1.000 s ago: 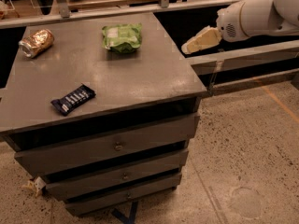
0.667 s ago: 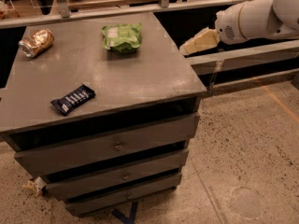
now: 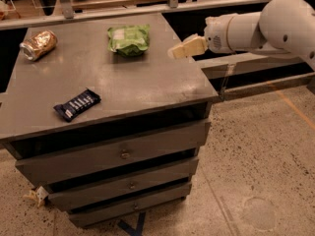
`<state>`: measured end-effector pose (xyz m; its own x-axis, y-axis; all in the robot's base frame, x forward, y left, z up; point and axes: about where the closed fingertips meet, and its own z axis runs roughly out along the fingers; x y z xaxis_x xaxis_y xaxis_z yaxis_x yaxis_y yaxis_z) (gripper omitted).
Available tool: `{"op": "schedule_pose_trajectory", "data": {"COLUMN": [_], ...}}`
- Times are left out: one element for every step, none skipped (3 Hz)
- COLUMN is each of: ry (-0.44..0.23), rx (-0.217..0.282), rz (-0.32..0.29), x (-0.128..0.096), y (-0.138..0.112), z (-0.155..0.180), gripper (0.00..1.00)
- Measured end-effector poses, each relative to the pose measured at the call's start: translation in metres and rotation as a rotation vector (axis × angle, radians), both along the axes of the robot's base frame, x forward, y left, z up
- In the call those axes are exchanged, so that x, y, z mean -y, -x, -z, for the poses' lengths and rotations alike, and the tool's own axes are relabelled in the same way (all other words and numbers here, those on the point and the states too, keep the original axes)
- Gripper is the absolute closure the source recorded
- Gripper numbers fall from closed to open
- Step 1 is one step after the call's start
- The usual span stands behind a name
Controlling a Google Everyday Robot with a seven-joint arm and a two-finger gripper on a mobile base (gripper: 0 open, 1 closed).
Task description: Move green rice chip bag near rxbar blueberry
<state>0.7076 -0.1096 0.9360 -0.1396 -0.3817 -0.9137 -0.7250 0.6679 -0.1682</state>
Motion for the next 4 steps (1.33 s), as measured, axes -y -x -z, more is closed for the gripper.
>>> {"op": "schedule_pose_trajectory", "data": {"ry": [-0.005, 0.011, 0.020, 0.035], "rx": [0.043, 0.063, 0.074, 0.078], "rz": [-0.027, -0.064, -0.096, -0.130], "x": [-0.023, -0.048, -0.070, -0.091], "y": [-0.016, -0.036, -0.055, -0.071], "z": [0.005, 0.019, 0.029, 0.040], "gripper": [0.00, 0.00, 0.00, 0.00]}}
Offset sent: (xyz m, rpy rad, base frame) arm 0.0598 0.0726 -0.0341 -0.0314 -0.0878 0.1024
